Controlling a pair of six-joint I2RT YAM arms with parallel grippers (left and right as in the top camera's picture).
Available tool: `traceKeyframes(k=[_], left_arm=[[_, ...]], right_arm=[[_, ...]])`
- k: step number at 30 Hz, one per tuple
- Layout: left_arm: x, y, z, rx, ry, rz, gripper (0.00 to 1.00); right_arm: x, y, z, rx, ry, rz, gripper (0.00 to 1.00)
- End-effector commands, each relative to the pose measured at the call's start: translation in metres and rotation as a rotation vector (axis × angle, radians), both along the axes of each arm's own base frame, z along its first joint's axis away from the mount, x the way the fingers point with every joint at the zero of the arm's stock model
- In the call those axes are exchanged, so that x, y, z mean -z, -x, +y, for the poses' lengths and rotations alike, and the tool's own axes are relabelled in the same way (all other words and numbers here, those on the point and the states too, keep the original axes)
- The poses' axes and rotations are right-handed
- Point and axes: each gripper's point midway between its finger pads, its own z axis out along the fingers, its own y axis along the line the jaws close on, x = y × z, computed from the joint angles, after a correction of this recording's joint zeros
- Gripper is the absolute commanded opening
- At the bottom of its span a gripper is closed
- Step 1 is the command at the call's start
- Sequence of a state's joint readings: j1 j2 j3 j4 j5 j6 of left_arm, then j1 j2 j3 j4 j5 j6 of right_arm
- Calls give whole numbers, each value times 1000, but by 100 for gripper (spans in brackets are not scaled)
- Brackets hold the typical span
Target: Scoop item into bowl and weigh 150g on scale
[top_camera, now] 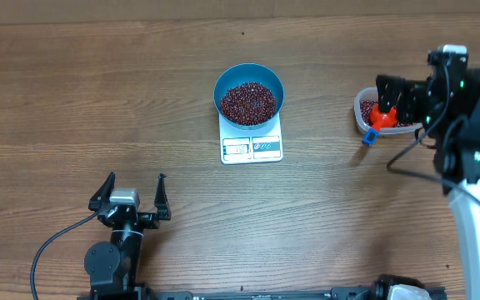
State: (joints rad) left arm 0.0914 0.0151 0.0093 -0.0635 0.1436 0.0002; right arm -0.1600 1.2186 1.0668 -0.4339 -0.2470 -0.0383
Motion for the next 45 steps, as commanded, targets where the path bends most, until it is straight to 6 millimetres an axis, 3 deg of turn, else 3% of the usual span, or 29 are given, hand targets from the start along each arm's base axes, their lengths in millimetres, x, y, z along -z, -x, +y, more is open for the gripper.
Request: traceKeyframes(k=[1,5,12,20,31,39,45], left_arm=[[1,0,2,-12,-9,-3,100],[1,0,2,-12,-9,-3,100],[1,0,2,-12,-9,-3,99],[1,0,2,-12,-9,-3,100],[1,0,2,-12,-9,-3,100],[1,0,2,-12,-9,-3,99],[1,0,2,-12,-9,-4,100]], right_arm=[[5,13,20,-61,4,-90,100],[16,32,33,-91,28,-263,100],[48,76,37,-91,44,-385,100],[49,109,40,-90,59,-502,100],[77,135,47,-99,25,-553,100],[77,147,51,-101,14,-561,100],[85,145,42,-8,-70,-514,100]])
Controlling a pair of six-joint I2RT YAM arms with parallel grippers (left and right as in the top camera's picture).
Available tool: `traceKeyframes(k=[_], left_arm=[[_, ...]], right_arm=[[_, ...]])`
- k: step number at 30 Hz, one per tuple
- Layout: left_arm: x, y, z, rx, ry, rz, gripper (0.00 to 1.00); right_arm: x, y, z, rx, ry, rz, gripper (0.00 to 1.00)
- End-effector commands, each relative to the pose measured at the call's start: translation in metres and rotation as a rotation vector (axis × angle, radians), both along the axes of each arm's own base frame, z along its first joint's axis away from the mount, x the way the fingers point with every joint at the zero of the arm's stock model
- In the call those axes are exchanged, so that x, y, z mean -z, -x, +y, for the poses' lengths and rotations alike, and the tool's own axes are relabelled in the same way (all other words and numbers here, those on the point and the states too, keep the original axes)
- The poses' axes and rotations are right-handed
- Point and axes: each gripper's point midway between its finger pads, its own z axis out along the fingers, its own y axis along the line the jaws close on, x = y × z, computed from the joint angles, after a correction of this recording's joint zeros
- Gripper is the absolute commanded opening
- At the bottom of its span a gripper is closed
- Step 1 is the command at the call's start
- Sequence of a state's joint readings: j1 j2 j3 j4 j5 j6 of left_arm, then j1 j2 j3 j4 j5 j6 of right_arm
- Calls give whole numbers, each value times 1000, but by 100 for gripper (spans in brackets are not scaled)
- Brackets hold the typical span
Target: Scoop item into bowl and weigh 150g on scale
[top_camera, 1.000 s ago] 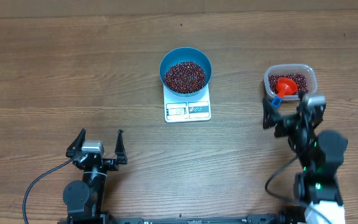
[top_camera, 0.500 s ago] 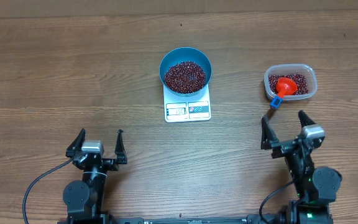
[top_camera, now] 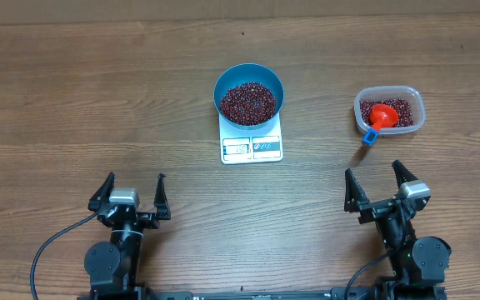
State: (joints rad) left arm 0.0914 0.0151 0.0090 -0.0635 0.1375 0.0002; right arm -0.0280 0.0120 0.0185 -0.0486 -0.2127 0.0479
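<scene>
A blue bowl (top_camera: 249,94) full of dark red beans sits on a small white scale (top_camera: 252,147) at the table's middle. To the right, a clear plastic container (top_camera: 389,110) holds more beans and a red scoop (top_camera: 382,115) with a blue handle tip sticking out over the rim. My left gripper (top_camera: 132,190) stands open near the front left, with nothing between its fingers. My right gripper (top_camera: 382,187) stands open at the front right, below the container and apart from it.
The wooden table (top_camera: 73,100) carries nothing else. A black cable (top_camera: 52,246) loops from the left arm's base at the front edge.
My right gripper was at the bean container by the scoop; now it is back at the front right, open and empty. The scoop lies in the container. The left arm has not moved.
</scene>
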Motion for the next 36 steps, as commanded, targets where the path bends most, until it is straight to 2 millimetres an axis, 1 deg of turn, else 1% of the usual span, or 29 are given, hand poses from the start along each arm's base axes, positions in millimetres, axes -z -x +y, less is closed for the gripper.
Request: traceKeyframes(k=[1,9,13,36], left_arm=[[1,0,1,-6,-8,-3,100],[0,0,1,-6,-8,-4,100],[1,0,1,-6,-9,-3,100],[1,0,1,-6,-8,-3,100]], right_arm=[[5,-2,-7,52,-60,18,100],[8,-2,-7,52,-51,32,100],[8,0,4,-12,56,10,100],[8,0,0,11,48,12,100]])
